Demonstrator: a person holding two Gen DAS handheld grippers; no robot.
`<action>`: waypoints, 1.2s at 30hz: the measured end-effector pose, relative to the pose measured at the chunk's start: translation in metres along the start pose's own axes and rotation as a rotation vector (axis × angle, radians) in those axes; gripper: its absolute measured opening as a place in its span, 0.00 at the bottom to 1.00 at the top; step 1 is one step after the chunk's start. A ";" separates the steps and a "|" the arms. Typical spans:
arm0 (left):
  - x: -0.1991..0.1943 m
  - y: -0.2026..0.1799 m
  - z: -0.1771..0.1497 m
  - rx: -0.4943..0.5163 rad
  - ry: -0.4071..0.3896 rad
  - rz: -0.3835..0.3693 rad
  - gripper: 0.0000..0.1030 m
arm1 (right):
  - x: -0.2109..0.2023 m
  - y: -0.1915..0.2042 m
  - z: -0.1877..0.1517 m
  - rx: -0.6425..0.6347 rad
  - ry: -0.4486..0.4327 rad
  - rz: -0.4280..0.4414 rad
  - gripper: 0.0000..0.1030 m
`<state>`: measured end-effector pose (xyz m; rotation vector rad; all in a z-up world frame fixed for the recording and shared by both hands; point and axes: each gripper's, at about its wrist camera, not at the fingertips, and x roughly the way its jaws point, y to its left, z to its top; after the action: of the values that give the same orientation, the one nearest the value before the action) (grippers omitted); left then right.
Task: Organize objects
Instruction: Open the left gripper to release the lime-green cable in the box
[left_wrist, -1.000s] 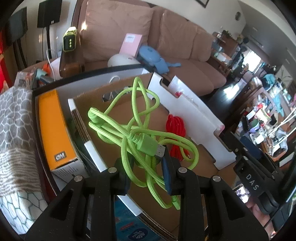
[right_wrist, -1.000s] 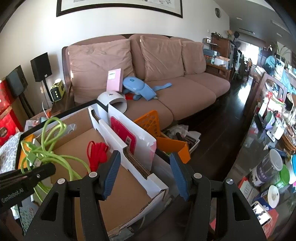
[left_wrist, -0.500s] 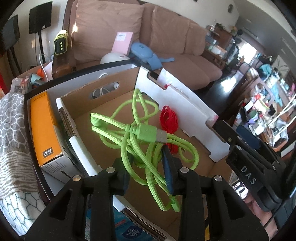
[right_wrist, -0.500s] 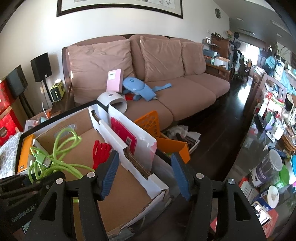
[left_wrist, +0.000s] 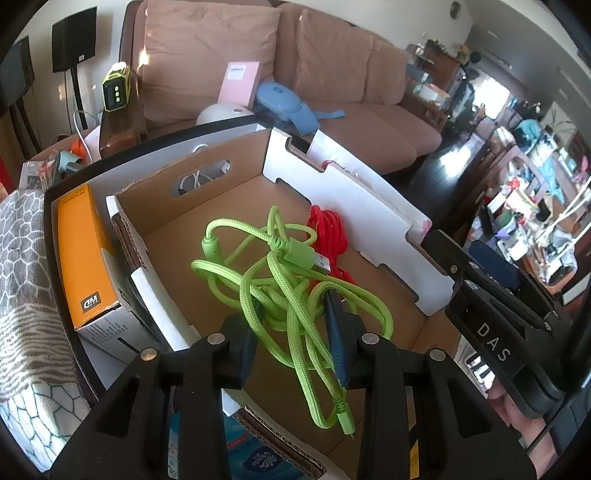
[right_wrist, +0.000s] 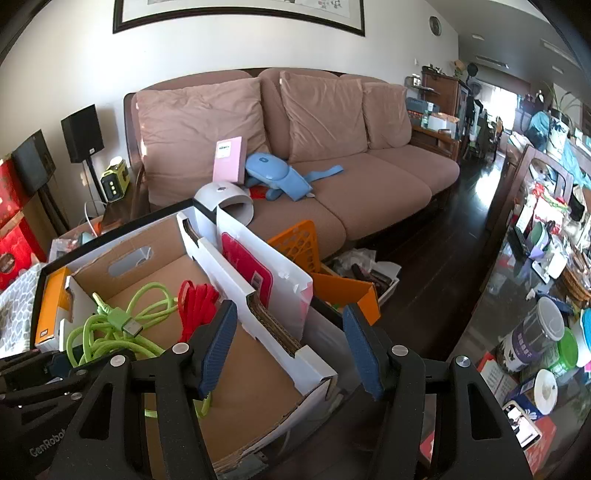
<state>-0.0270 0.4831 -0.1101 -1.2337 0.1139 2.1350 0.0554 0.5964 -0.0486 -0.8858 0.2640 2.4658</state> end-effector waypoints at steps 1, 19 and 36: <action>0.001 0.000 0.000 0.000 0.004 -0.001 0.29 | 0.000 0.000 0.000 0.000 0.000 0.000 0.60; -0.005 0.002 -0.001 -0.004 0.006 0.006 0.52 | 0.002 -0.004 -0.001 0.004 0.003 -0.006 0.64; -0.049 0.009 0.006 0.040 -0.115 0.104 0.78 | 0.000 -0.008 -0.004 0.011 0.002 -0.004 0.67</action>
<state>-0.0203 0.4544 -0.0697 -1.1004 0.1736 2.2770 0.0612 0.6022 -0.0518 -0.8837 0.2763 2.4572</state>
